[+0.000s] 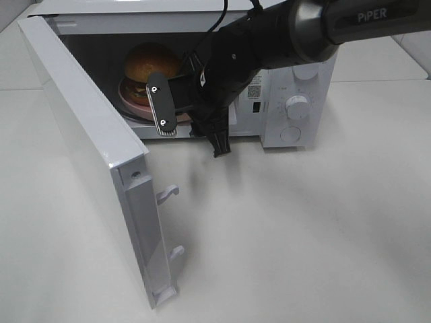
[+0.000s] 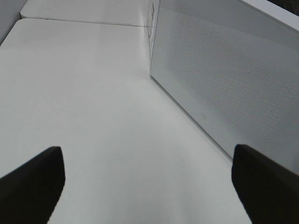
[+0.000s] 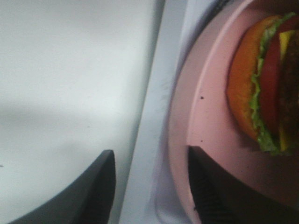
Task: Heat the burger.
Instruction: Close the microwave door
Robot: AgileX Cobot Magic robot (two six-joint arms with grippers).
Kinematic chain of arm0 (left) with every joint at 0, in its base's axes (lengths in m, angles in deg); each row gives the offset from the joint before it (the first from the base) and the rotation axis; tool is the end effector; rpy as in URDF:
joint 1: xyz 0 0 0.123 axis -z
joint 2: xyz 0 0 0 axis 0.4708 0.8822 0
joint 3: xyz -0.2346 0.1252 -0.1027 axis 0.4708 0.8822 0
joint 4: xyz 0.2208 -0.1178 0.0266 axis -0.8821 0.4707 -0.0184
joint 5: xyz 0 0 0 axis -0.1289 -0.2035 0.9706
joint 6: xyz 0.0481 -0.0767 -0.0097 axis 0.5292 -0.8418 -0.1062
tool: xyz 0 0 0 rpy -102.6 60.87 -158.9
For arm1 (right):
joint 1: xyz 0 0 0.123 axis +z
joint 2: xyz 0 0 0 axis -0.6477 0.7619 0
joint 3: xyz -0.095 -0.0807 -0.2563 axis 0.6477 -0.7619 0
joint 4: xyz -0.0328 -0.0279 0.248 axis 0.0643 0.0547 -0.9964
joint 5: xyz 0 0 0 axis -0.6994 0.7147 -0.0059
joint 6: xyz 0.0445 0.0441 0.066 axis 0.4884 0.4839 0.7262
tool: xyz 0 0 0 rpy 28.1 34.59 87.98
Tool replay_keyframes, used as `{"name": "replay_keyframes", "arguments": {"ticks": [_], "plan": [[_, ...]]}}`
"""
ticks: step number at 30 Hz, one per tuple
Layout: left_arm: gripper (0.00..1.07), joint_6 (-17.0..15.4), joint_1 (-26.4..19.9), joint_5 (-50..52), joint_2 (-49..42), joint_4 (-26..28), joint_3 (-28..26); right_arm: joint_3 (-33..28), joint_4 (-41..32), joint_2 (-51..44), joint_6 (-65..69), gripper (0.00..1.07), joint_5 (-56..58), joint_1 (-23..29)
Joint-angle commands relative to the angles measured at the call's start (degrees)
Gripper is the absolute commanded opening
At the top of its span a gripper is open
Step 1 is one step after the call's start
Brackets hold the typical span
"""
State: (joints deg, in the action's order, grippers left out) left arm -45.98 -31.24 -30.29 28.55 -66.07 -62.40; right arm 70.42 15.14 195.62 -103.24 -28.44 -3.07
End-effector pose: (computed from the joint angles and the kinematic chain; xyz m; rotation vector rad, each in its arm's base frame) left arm -0.0077 -0.0143 0.2824 0.0065 2.0143 -0.1413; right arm 0.3815 0.2831 0.1590 -2.0892 1.3358 -0.3977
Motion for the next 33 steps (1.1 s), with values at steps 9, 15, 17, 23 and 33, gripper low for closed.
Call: {"name": "replay_keyframes", "arguments": {"ticks": [9,15,17,23,33], "plan": [[0.88,0.00,0.06,-0.34,-0.92,0.29,0.06,-11.17,0.17,-7.79,0.57,0.67,-5.50,-0.06],[0.88,0.00,0.06,-0.34,-0.92,0.29,0.06,-13.81,0.11,-9.91,0.57,0.69,-5.67,-1.49],[0.88,0.00,0.06,-0.34,-0.92,0.29,0.06,-15.41,0.17,-11.46,0.57,0.69,-6.53,-1.95],[0.88,0.00,0.06,-0.34,-0.92,0.29,0.06,-18.11,0.17,-14.27,1.43,0.69,-7.28,-2.75],[0.88,0.00,0.06,-0.34,-0.92,0.29,0.06,-24.18,0.17,-20.91,4.93,0.69,-7.45,-2.75]]}}
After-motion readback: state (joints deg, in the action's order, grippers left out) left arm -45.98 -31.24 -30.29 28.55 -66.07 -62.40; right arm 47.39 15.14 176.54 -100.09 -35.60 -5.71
